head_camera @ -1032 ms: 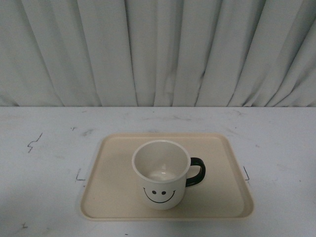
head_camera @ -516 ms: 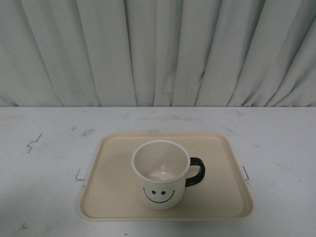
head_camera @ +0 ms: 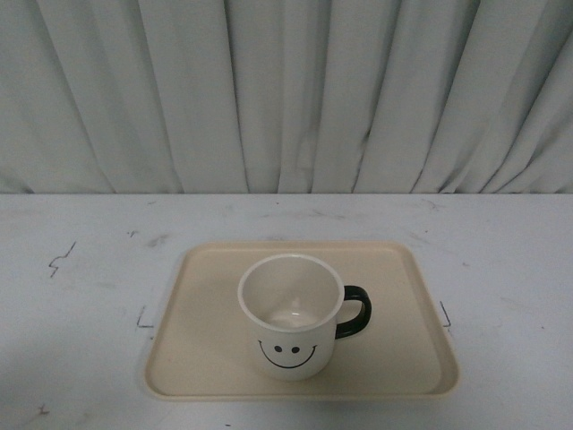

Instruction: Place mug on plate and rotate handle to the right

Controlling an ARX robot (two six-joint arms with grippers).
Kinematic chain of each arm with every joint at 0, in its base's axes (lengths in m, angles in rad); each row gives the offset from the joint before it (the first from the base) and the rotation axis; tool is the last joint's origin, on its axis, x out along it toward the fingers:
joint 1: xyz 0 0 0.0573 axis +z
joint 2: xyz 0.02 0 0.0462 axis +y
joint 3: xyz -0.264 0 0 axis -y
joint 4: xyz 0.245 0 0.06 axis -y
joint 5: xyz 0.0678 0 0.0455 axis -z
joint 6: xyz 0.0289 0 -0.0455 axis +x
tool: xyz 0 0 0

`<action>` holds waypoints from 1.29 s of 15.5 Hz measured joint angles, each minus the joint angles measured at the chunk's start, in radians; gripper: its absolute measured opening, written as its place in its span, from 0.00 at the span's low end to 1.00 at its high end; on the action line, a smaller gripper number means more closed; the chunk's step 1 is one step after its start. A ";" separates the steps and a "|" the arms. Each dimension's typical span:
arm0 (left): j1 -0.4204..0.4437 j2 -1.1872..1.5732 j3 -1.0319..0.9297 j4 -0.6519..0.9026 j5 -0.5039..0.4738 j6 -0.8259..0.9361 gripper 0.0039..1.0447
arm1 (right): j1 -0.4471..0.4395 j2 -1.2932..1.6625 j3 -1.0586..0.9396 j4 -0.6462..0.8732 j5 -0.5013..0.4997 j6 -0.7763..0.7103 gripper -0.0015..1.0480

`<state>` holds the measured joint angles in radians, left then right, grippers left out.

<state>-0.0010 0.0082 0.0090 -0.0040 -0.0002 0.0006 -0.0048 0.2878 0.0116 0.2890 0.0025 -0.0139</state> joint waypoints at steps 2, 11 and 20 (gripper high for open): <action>0.000 0.000 0.000 0.000 0.000 0.000 0.94 | 0.000 -0.043 0.000 -0.041 0.000 0.000 0.02; 0.000 0.000 0.000 0.000 0.000 0.000 0.94 | 0.000 -0.108 0.000 -0.106 0.000 0.000 0.02; 0.000 0.000 0.000 0.000 0.000 0.000 0.94 | 0.000 -0.283 0.000 -0.294 -0.003 0.000 0.15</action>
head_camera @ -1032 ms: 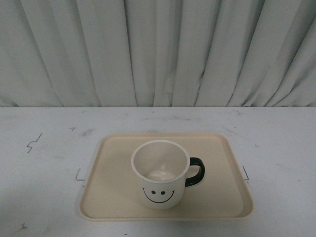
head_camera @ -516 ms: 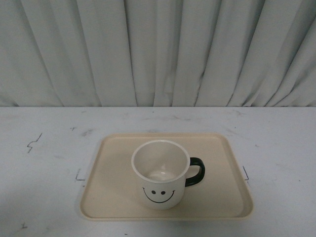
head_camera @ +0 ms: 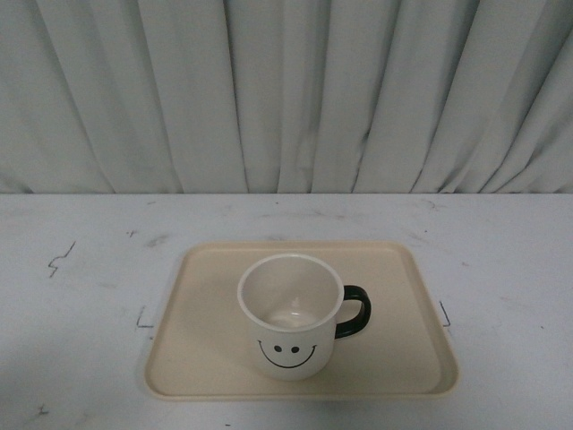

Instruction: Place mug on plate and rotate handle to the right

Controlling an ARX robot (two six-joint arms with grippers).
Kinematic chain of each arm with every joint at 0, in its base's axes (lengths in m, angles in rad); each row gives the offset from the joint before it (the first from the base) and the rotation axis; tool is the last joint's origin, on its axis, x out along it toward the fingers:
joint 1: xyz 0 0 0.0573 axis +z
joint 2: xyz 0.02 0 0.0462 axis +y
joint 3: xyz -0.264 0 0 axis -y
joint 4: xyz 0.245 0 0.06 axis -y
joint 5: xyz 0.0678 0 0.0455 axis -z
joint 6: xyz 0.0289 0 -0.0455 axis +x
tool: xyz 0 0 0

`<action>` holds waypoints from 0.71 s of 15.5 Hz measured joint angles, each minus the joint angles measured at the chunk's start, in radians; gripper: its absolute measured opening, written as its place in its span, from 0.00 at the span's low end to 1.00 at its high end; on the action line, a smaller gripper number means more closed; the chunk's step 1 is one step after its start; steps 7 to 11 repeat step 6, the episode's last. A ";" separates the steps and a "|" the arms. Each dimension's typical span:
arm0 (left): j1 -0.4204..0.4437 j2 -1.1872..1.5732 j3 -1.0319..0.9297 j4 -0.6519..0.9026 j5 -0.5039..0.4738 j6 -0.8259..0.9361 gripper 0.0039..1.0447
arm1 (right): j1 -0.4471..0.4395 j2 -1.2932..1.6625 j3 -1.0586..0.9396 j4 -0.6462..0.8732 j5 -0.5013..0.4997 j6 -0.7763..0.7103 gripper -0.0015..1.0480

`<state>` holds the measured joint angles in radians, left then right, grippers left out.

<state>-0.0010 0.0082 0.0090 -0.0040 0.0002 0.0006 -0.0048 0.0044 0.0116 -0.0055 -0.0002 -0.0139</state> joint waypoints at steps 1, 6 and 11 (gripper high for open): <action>0.000 0.000 0.000 0.000 0.000 0.000 0.94 | 0.000 0.000 0.000 0.002 0.000 0.000 0.27; 0.000 0.000 0.000 0.000 0.000 0.000 0.94 | 0.000 0.000 0.000 0.002 0.000 0.001 0.95; 0.000 0.000 0.000 0.000 0.000 0.000 0.94 | 0.000 0.000 0.000 0.002 0.000 0.001 0.95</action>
